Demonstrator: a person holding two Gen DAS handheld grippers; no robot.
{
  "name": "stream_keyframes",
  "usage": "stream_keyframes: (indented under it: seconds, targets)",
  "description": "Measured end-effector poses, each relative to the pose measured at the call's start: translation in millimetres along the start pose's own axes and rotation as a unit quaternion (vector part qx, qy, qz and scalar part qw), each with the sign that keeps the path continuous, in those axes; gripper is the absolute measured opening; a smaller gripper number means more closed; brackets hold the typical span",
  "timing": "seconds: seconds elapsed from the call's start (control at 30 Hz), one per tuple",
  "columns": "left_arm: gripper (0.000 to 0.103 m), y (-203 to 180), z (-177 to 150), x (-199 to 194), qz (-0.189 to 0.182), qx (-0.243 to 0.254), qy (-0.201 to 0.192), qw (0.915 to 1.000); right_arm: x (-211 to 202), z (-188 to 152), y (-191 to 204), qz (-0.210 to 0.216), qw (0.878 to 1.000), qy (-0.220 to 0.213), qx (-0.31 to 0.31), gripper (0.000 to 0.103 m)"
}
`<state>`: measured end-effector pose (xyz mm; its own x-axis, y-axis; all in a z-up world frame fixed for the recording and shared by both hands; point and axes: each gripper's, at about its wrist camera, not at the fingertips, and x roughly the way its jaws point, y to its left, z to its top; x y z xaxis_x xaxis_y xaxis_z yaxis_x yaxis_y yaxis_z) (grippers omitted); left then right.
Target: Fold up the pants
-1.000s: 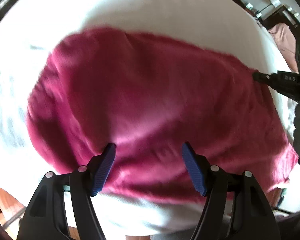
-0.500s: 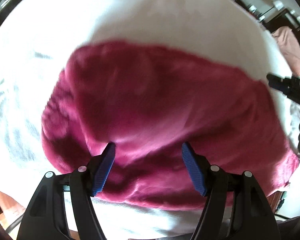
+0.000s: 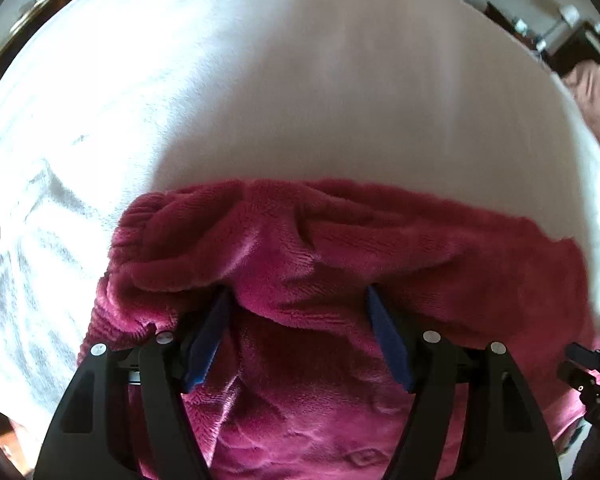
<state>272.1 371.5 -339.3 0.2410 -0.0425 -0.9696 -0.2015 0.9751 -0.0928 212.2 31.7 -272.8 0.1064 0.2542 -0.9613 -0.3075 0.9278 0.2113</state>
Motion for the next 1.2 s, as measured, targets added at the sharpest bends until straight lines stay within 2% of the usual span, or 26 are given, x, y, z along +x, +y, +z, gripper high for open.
stream_keyframes:
  seconds: [0.1, 0.17, 0.23, 0.43, 0.53, 0.67, 0.87, 1.07, 1.17, 1.2]
  targets:
    - [0.07, -6, -2, 5, 0.014, 0.007, 0.0, 0.9999, 14, -7, -1, -0.008, 1.0, 0.001, -0.001, 0.044]
    - [0.07, -9, -17, 5, 0.019, 0.004, 0.001, 0.9998, 15, -8, -2, -0.011, 1.0, 0.001, 0.001, 0.044]
    - [0.07, -18, -17, 1, 0.028, -0.004, 0.004, 0.9996, 10, -7, -5, -0.006, 1.0, -0.002, 0.004, 0.044]
    - [0.069, -62, -37, -45, 0.035, 0.004, -0.021, 0.9991, -21, -16, -19, 0.001, 0.999, -0.03, 0.011, 0.044]
    - [0.069, -102, -58, -61, 0.029, 0.023, -0.032, 0.9988, -41, -29, -33, -0.002, 0.999, -0.043, 0.015, 0.044]
    - [0.069, -164, -92, -71, 0.004, 0.061, -0.021, 0.9979, -66, -46, -63, -0.015, 0.998, -0.054, 0.02, 0.044]
    - [0.069, -262, -146, -71, -0.013, 0.141, -0.001, 0.9899, -98, -71, -117, -0.032, 0.997, -0.06, 0.032, 0.044]
    - [0.069, -328, -190, -62, -0.012, 0.175, 0.022, 0.9842, -114, -108, -164, -0.046, 0.996, -0.063, 0.042, 0.044]
    - [0.069, -355, -211, -49, 0.0, 0.186, 0.03, 0.9822, -123, -125, -190, -0.049, 0.995, -0.067, 0.05, 0.044]
    - [0.069, -348, -196, -23, 0.003, 0.187, 0.031, 0.9818, -125, -130, -199, -0.051, 0.995, -0.068, 0.053, 0.044]
